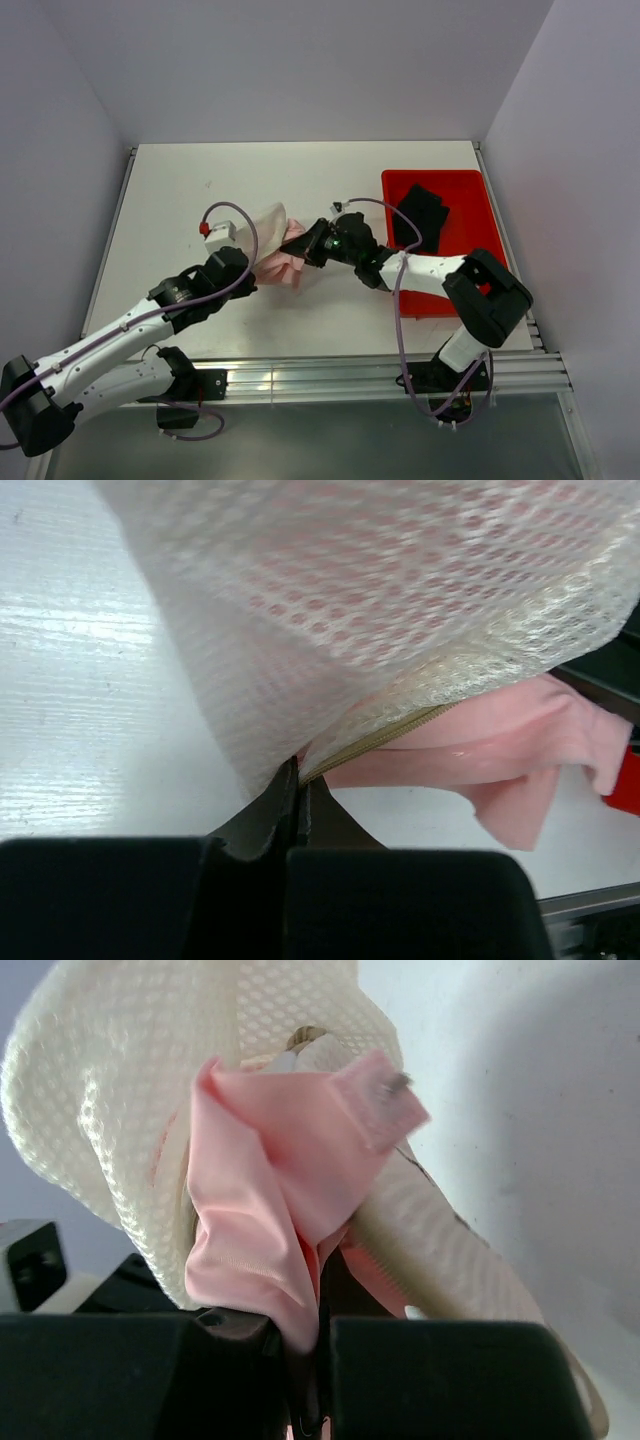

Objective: Place the bra in the laundry bag and zip it closed

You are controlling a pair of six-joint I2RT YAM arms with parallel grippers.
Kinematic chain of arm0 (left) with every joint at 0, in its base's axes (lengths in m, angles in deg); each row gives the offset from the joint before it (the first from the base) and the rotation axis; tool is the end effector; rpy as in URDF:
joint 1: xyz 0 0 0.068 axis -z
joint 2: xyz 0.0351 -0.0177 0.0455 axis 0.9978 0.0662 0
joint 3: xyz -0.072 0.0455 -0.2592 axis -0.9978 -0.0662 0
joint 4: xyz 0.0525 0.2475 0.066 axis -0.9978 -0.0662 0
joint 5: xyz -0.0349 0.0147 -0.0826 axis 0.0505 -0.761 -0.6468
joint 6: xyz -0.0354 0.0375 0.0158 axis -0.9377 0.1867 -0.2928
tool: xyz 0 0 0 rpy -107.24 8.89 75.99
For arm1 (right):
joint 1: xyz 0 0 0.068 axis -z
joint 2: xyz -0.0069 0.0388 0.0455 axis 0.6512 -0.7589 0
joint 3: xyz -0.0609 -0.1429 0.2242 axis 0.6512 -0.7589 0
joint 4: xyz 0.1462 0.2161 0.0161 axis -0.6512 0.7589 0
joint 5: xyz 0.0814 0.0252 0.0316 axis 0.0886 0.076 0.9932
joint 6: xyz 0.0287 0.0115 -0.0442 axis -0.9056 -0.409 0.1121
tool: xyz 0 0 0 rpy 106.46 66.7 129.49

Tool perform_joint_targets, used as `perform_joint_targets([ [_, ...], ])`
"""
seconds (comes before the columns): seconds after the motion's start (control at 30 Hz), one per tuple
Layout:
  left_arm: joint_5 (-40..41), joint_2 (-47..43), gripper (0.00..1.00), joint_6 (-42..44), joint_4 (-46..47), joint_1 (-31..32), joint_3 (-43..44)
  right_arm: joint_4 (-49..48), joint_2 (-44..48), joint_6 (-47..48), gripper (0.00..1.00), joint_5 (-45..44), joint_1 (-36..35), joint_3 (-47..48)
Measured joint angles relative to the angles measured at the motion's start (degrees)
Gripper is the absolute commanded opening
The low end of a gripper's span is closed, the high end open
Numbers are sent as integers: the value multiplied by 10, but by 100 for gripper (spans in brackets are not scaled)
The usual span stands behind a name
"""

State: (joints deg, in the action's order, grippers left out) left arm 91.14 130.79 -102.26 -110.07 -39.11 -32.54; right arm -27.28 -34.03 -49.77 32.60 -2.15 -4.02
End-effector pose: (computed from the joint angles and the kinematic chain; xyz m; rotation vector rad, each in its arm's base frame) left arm 0.1368 -0.1263 0.2538 -0.2703 2.2741 -0.4173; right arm 0.2437 0.2393 0.2024 0.3735 2.2015 1.5554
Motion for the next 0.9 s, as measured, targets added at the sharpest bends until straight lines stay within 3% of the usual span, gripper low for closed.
perform_joint_targets([
  [0.37,-85,-15,0,-57,96,23,-20,63,145,-26,0,-73,19,-53],
  [0.63,-155,47,0,-81,185,87,-2,194,271,2,0,-245,-17,-52],
  [0.9,-224,54,0,-108,221,101,38,318,267,55,0,-447,-113,13],
])
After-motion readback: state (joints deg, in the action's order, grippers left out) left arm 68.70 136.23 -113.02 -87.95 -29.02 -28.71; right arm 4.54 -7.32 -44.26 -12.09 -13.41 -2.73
